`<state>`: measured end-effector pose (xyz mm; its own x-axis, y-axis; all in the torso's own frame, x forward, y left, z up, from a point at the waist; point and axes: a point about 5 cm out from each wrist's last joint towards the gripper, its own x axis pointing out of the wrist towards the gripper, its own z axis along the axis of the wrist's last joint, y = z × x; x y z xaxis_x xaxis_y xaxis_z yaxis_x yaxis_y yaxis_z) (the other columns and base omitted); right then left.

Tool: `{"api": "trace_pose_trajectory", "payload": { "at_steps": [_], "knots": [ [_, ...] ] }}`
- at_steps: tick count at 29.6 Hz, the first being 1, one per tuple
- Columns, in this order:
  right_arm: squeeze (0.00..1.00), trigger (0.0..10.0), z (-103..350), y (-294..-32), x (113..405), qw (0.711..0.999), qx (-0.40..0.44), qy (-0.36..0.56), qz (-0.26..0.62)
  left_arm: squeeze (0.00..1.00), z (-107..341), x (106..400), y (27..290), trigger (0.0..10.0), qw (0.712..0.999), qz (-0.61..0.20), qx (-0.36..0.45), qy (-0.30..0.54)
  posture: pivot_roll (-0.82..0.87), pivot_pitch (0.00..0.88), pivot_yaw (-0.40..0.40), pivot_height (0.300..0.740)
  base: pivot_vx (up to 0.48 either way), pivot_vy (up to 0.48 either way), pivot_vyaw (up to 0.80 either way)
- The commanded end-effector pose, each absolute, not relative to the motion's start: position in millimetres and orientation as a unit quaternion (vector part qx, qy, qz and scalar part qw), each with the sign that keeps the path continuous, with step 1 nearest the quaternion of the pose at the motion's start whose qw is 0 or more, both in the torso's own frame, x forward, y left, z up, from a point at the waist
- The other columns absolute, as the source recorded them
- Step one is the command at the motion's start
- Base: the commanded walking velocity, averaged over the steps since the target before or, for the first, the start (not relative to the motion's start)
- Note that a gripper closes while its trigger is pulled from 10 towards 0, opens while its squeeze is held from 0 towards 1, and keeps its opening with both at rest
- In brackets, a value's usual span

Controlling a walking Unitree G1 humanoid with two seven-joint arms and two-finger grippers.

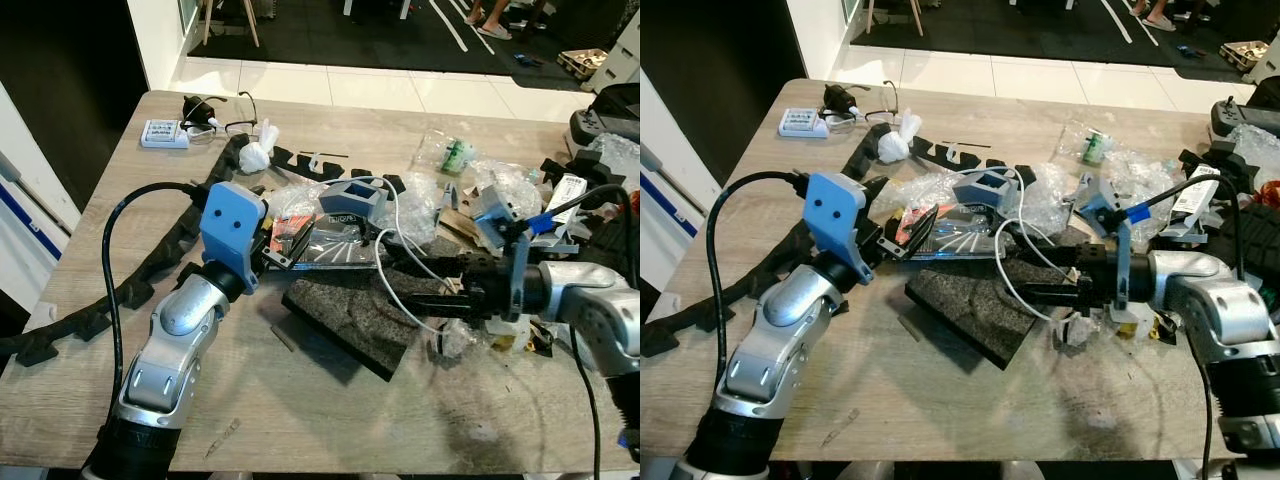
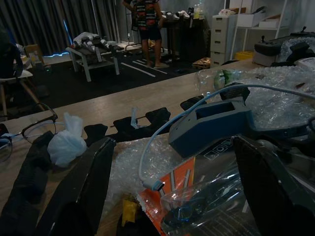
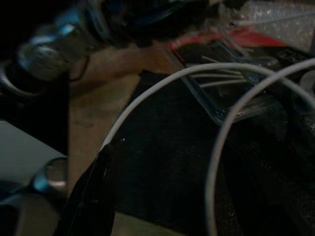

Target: Picking trash to rubbish bin

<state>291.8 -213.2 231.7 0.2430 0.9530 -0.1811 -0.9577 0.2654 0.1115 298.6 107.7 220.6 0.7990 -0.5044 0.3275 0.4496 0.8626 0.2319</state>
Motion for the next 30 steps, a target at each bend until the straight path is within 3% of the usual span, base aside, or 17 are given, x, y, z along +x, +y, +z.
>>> {"api": "trace_pose_trajectory", "payload": {
  "at_steps": [1,5,10,15,23,30],
  "knots": [
    [0.00,10.0,233,-214,285,0.775,0.003,0.115,0.622,0.00,216,298,104,10.0,0.945,-0.261,0.069,-0.185,-0.01,0.179,-0.046,0.740,0.000,0.000,0.00],
    [0.00,10.0,224,-217,281,0.769,-0.003,0.148,0.622,0.00,216,299,103,10.0,0.945,-0.263,0.069,-0.184,-0.01,0.177,-0.045,0.740,0.000,0.000,0.00],
    [0.00,10.0,199,-236,290,0.800,-0.104,0.213,0.552,0.00,216,299,103,10.0,0.944,-0.265,0.072,-0.184,-0.01,0.174,-0.043,0.740,0.000,0.000,0.00],
    [0.00,10.0,206,-240,296,0.819,-0.084,0.198,0.532,0.00,217,299,103,10.0,0.943,-0.265,0.070,-0.186,-0.01,0.172,-0.042,0.740,0.000,0.000,0.00],
    [0.00,10.0,214,-242,293,0.812,-0.045,0.175,0.556,0.00,217,298,102,10.0,0.943,-0.268,0.071,-0.186,-0.01,0.167,-0.041,0.740,0.000,0.000,0.00],
    [0.00,10.0,226,-249,291,0.810,-0.015,0.153,0.566,0.00,216,287,95,10.0,0.926,-0.322,0.054,-0.188,-0.01,0.159,-0.039,0.740,0.000,0.000,0.00]
  ]
}}
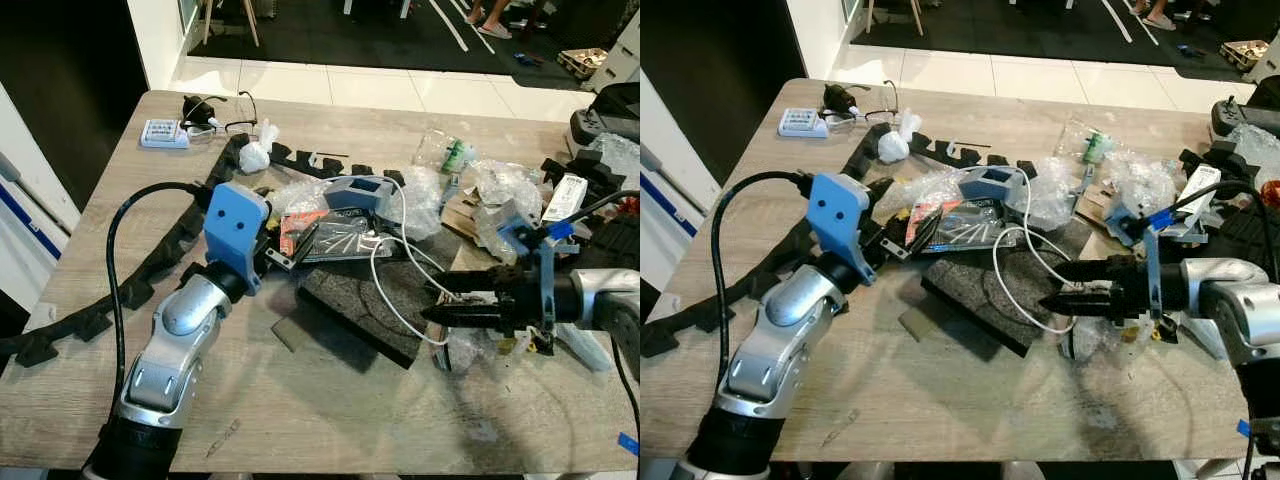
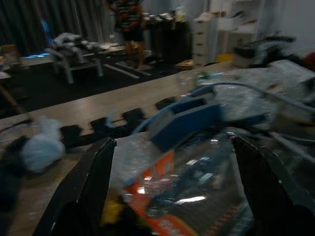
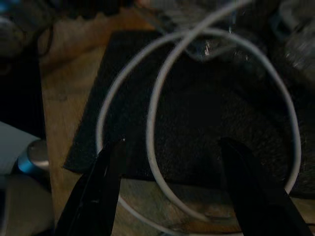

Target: Picking trash to rubbish bin

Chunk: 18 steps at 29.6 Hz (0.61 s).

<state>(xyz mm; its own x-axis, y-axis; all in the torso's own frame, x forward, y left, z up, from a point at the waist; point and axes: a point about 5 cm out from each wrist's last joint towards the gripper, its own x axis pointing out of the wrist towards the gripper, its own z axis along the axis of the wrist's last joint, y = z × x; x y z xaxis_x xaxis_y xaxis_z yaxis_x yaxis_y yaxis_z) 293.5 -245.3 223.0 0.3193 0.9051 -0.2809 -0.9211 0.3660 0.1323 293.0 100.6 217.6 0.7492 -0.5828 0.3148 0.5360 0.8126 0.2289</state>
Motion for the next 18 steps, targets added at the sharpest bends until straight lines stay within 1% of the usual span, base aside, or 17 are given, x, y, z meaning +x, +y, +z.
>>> {"api": "trace_pose_trajectory", "payload": {
  "at_steps": [1,2,6,7,8,9,10,11,12,14,15,18],
  "knots": [
    [0.00,10.0,228,-248,289,0.805,-0.005,0.150,0.574,0.00,216,285,94,10.0,0.922,-0.333,0.048,-0.189,0.00,0.156,-0.039,0.740,0.000,0.000,0.00],
    [0.00,9.8,230,-248,287,0.801,0.003,0.150,0.580,0.00,216,284,94,10.0,0.920,-0.340,0.045,-0.189,0.00,0.156,-0.039,0.740,0.000,0.000,0.00],
    [0.00,9.8,229,-249,284,0.794,0.006,0.157,0.587,0.00,216,282,96,10.0,0.918,-0.346,0.045,-0.189,0.00,0.156,-0.041,0.740,0.000,0.000,0.00],
    [0.00,10.0,228,-251,282,0.791,0.006,0.165,0.589,0.00,216,282,99,10.0,0.918,-0.347,0.046,-0.189,-0.01,0.157,-0.042,0.740,0.000,0.000,0.00],
    [0.00,9.8,227,-253,281,0.788,0.011,0.171,0.592,0.00,217,283,106,10.0,0.918,-0.347,0.048,-0.188,-0.01,0.158,-0.041,0.740,0.000,0.000,0.00],
    [0.00,9.8,227,-253,281,0.788,0.011,0.171,0.592,0.00,217,283,106,10.0,0.918,-0.347,0.048,-0.188,-0.01,0.158,-0.041,0.740,0.000,0.000,0.00],
    [0.00,9.5,226,-254,280,0.786,0.016,0.174,0.593,0.00,217,283,111,10.0,0.917,-0.347,0.050,-0.188,-0.01,0.158,-0.041,0.740,0.000,0.000,0.00],
    [0.00,9.5,226,-254,279,0.783,0.025,0.173,0.598,0.00,217,283,117,10.0,0.916,-0.353,0.053,-0.184,-0.01,0.159,-0.042,0.740,0.000,0.000,0.00],
    [0.00,9.5,226,-254,279,0.783,0.025,0.173,0.598,0.00,217,283,117,10.0,0.916,-0.353,0.053,-0.184,-0.01,0.159,-0.042,0.740,0.000,0.000,0.00],
    [0.00,9.5,225,-250,277,0.774,0.040,0.172,0.608,0.00,218,281,130,10.0,0.912,-0.365,0.067,-0.175,-0.01,0.162,-0.042,0.740,0.000,0.000,0.00],
    [0.00,9.5,225,-250,277,0.774,0.040,0.172,0.608,0.00,218,281,130,10.0,0.912,-0.365,0.067,-0.175,-0.01,0.162,-0.042,0.740,0.000,0.000,0.00],
    [0.00,9.5,221,-244,277,0.766,0.055,0.171,0.617,0.00,219,279,147,10.0,0.912,-0.367,0.080,-0.163,0.00,0.167,-0.043,0.740,0.000,0.000,0.00]
  ]
}}
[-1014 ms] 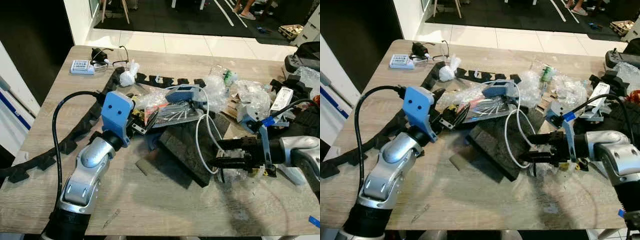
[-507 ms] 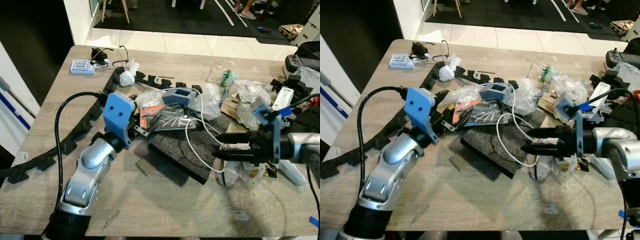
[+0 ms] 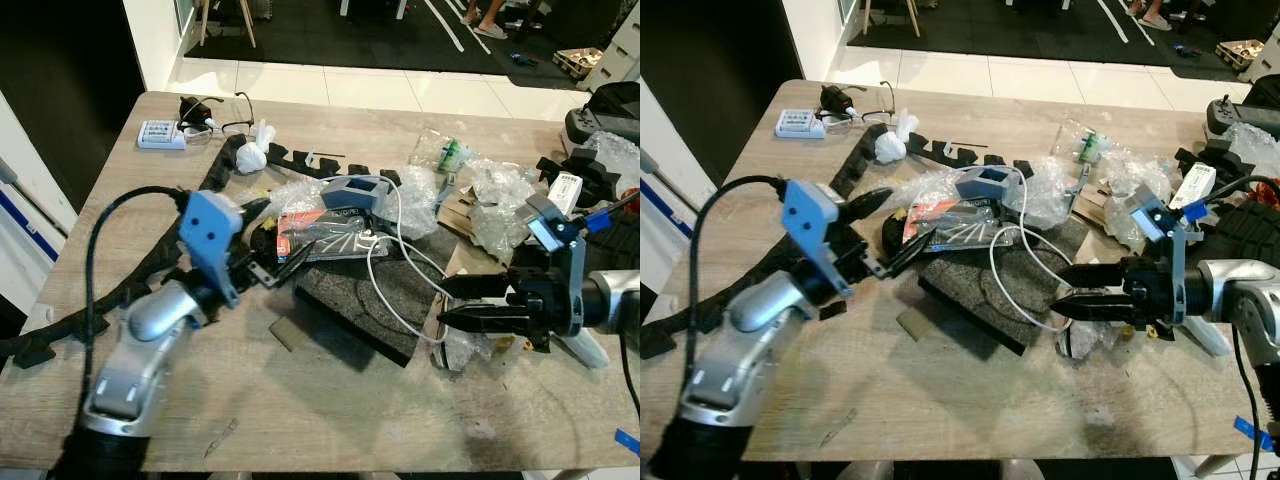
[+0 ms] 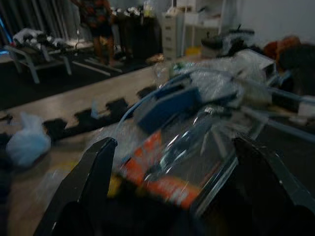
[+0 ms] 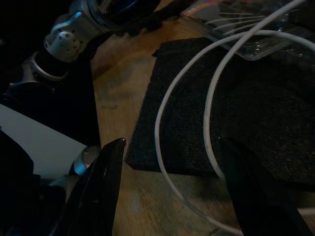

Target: Picking trash to rubbish bin

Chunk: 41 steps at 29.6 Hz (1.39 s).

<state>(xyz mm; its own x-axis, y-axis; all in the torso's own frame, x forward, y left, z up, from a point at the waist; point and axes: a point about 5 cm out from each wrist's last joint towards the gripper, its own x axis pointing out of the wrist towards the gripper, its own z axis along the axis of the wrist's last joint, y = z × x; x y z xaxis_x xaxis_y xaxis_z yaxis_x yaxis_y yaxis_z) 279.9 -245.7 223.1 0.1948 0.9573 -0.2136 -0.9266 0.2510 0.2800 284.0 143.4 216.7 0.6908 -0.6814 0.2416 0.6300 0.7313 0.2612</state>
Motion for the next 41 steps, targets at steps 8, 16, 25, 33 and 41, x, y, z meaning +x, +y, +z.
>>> {"api": "trace_pose_trajectory", "payload": {
  "at_steps": [8,16,25,33,41],
  "knots": [
    [0.00,9.6,220,-232,276,0.746,0.077,0.168,0.640,0.00,225,278,158,10.0,0.916,-0.358,0.076,-0.165,0.00,0.171,-0.045,0.740,0.000,0.000,0.00],
    [0.00,10.0,213,-221,281,0.748,0.046,0.174,0.639,0.00,225,276,154,10.0,0.914,-0.363,0.070,-0.164,0.00,0.179,-0.056,0.740,0.000,0.000,0.00],
    [0.00,4.9,204,-206,298,0.783,-0.058,0.183,0.591,0.00,224,275,151,10.0,0.913,-0.368,0.068,-0.159,0.00,0.183,-0.058,0.740,0.000,0.000,0.00],
    [0.00,0.0,206,-203,301,0.789,-0.068,0.178,0.584,0.00,225,276,150,10.0,0.914,-0.366,0.068,-0.160,0.00,0.184,-0.060,0.740,0.000,0.000,0.00],
    [0.00,0.0,209,-202,303,0.791,-0.068,0.173,0.583,0.00,225,277,150,10.0,0.916,-0.362,0.069,-0.160,0.00,0.185,-0.061,0.740,0.000,0.000,0.00]
  ]
}}
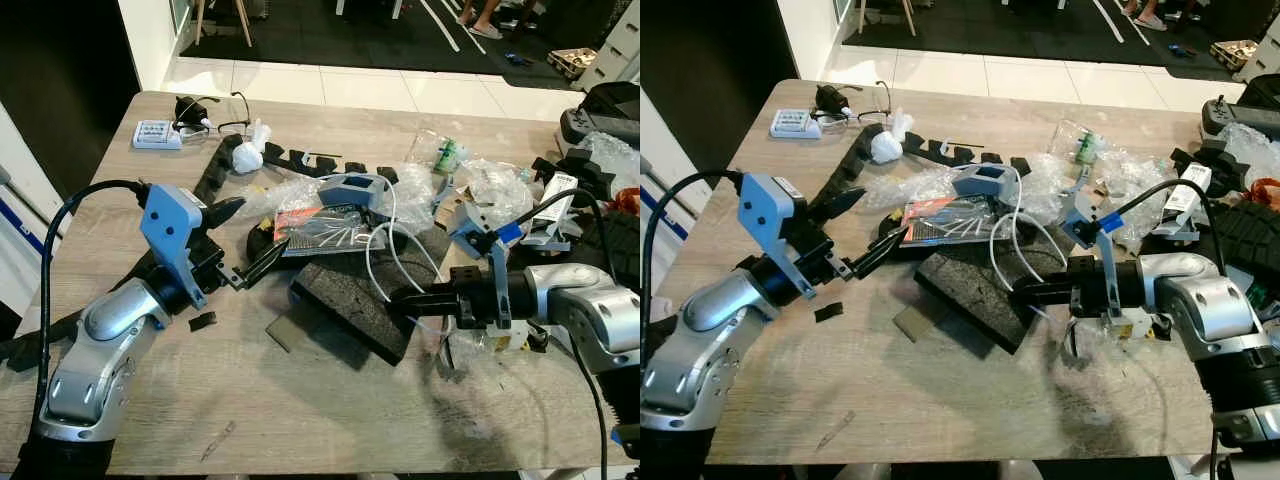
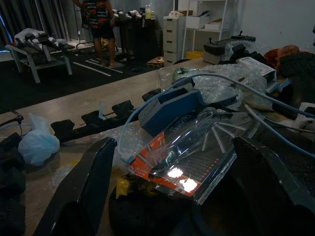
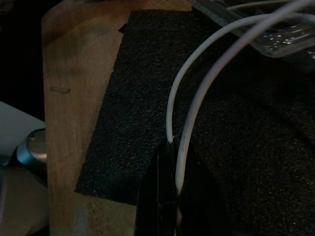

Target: Picking trash to rubbish bin

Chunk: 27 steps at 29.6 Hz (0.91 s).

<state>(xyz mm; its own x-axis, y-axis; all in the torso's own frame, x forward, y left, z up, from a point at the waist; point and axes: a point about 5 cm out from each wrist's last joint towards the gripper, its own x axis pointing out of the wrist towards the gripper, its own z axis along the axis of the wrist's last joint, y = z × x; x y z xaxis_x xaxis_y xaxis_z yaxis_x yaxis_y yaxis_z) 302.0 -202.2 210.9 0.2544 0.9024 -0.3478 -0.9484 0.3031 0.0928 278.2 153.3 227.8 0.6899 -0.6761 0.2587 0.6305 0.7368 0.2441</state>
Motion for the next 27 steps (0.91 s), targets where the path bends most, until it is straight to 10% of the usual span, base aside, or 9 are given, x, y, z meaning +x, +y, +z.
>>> {"api": "trace_pose_trajectory", "payload": {
  "at_steps": [1,14,27],
  "knots": [
    [0.00,0.0,212,-201,303,0.792,-0.063,0.167,0.584,0.00,225,277,150,10.0,0.916,-0.362,0.069,-0.160,0.00,0.185,-0.061,0.740,0.000,0.000,0.00],
    [0.00,0.0,254,-201,307,0.794,0.040,0.073,0.602,0.00,226,278,150,10.0,0.916,-0.360,0.066,-0.163,0.00,0.184,-0.061,0.740,0.000,0.000,0.00],
    [0.00,0.0,374,-228,291,0.735,0.159,-0.170,0.636,0.00,232,279,149,10.0,0.916,-0.356,0.049,-0.176,0.00,0.178,-0.059,0.740,0.000,0.000,0.00]
  ]
}}
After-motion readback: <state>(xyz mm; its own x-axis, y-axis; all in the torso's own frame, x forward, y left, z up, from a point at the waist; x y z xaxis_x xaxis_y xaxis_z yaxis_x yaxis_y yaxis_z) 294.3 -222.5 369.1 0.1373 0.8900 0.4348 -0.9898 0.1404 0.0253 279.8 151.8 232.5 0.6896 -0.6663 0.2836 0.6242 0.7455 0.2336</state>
